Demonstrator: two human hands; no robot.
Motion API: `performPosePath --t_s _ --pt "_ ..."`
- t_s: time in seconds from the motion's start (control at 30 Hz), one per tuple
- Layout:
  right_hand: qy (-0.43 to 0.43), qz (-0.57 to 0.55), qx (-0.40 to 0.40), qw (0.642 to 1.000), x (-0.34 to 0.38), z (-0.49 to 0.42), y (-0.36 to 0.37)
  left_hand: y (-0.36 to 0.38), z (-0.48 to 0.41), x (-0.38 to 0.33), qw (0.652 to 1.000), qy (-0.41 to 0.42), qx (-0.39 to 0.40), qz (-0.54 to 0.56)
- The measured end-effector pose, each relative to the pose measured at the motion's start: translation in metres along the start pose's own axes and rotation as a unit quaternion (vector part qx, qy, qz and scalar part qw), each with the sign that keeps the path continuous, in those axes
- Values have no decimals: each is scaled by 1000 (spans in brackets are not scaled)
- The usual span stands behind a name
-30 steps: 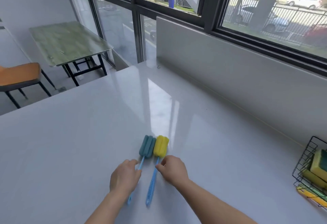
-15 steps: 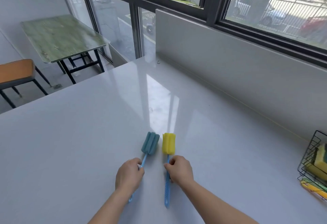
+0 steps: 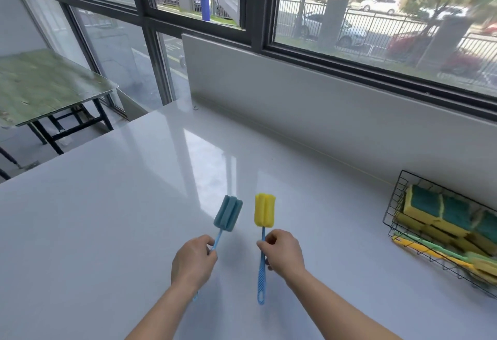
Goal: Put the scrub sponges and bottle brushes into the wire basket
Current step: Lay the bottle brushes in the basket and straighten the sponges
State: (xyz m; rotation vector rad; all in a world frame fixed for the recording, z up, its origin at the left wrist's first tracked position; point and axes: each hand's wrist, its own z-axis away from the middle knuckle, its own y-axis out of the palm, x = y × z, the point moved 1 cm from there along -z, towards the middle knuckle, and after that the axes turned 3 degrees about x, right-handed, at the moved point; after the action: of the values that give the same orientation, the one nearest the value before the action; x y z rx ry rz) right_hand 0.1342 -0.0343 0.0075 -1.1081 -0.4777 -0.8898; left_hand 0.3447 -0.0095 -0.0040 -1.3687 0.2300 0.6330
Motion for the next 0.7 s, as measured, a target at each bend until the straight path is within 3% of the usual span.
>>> performPosePath --t_s 0.7 --pt "111 -129 -232 958 -151 85 -199 83 38 -217 965 247 69 -52"
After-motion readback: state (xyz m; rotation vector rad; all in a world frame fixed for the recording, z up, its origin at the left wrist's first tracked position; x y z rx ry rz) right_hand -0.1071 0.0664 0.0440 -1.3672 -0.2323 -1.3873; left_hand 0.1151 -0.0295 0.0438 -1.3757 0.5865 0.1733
